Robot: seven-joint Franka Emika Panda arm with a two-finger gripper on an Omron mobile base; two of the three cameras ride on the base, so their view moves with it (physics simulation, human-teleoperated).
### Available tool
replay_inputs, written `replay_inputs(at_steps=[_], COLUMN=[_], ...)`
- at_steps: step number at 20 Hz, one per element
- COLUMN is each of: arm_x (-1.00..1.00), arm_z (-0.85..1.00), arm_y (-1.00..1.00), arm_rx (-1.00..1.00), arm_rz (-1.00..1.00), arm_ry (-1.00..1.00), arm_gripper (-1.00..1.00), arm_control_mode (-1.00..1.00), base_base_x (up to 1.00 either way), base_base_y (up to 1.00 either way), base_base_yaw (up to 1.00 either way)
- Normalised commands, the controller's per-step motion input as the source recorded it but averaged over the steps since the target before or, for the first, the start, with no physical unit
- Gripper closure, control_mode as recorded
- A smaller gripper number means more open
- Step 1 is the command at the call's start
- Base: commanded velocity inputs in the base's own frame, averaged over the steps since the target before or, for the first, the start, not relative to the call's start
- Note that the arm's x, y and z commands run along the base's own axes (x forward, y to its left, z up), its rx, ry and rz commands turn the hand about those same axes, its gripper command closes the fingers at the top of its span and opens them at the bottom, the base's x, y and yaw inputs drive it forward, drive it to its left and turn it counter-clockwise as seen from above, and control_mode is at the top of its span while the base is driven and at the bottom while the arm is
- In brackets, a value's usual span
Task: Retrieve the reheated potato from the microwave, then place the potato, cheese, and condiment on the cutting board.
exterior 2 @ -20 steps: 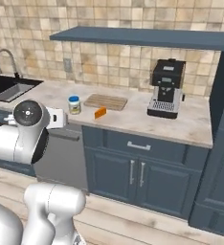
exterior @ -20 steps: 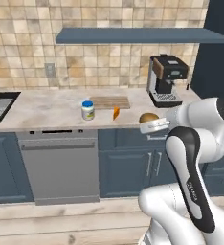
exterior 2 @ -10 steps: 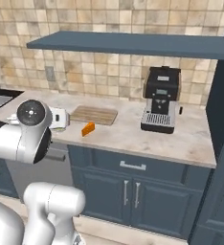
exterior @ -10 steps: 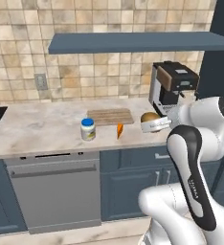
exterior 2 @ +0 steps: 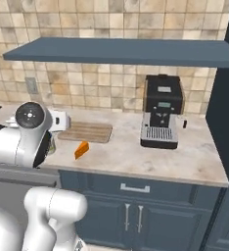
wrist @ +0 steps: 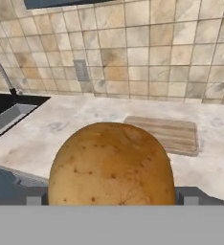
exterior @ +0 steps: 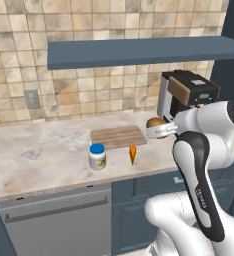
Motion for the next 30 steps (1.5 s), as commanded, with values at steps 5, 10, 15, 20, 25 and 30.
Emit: replay_inputs(at_steps=[5, 10, 15, 20, 25, 30], arm_x=[0.00, 0.00, 0.00, 0.00, 0.00, 0.00], arm_z=[0.00, 0.00, 0.00, 0.00, 0.00, 0.00], arm_y=[0.00, 0.00, 0.00, 0.00, 0.00, 0.00], arm_rx=[0.00, 0.00, 0.00, 0.00, 0.00, 0.00], arm_rz=[0.00, 0.00, 0.00, 0.00, 0.00, 0.00], arm_ry=[0.00, 0.00, 0.00, 0.00, 0.00, 0.00], arm_gripper=[1.00, 1.00, 1.00, 1.00, 1.00, 1.00], arm_control_mode=[1.00, 1.00, 1.00, 1.00, 1.00, 1.00], base_base_x=[0.39, 0.41, 0.54, 0.58, 0.47, 0.21], base_base_y=[0.24, 0.18, 0.14, 0.10, 0.08, 0.05], base_base_yaw=[-0.02, 0.03, 0.08, 0.04, 0.04, 0.02])
